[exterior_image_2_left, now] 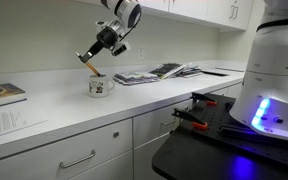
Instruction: Put the pen inside the white mug
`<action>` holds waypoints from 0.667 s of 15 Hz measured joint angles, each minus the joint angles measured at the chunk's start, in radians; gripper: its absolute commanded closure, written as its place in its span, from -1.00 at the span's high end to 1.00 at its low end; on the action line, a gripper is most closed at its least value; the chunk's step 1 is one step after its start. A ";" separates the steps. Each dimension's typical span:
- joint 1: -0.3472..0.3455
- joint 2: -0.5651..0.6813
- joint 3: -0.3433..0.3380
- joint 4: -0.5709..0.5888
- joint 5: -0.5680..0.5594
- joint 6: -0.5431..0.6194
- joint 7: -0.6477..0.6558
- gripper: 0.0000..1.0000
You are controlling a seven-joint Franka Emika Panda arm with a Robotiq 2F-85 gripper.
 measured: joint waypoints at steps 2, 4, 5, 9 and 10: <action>0.005 -0.005 -0.019 -0.013 0.143 0.022 -0.119 -0.93; 0.020 -0.011 -0.044 -0.025 0.270 0.030 -0.229 -0.93; 0.030 -0.013 -0.059 -0.029 0.313 0.030 -0.269 -0.93; 0.074 -0.021 -0.118 -0.041 0.450 0.030 -0.382 -0.93; 0.080 -0.022 -0.133 -0.041 0.483 0.030 -0.404 -0.93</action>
